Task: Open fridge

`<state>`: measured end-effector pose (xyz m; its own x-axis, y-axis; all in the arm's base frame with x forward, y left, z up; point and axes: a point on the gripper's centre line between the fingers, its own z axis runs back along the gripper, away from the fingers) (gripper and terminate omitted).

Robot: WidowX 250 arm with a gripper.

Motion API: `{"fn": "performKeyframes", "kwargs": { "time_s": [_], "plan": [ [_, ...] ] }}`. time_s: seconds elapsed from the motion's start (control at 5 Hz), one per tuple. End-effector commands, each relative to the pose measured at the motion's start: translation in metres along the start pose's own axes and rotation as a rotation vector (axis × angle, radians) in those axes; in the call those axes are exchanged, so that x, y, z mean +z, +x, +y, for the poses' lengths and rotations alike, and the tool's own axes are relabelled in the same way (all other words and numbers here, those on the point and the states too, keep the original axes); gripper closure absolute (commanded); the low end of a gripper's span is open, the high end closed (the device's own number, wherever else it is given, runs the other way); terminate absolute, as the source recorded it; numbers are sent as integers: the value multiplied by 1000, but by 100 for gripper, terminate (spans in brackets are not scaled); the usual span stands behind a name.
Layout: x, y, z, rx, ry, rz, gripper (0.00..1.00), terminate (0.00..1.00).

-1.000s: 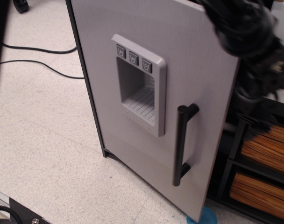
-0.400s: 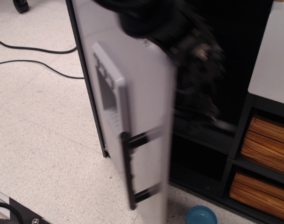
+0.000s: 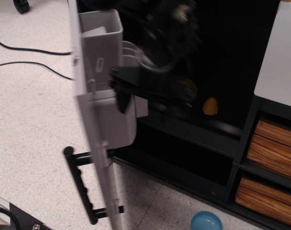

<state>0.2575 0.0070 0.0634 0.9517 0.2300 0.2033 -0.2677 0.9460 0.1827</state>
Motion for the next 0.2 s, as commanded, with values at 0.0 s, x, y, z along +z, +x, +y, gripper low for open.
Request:
{"fn": "performKeyframes", "kwargs": {
  "time_s": [0.0],
  "plan": [
    [4,-16,58,76,58,-119,0,100]
  ]
}}
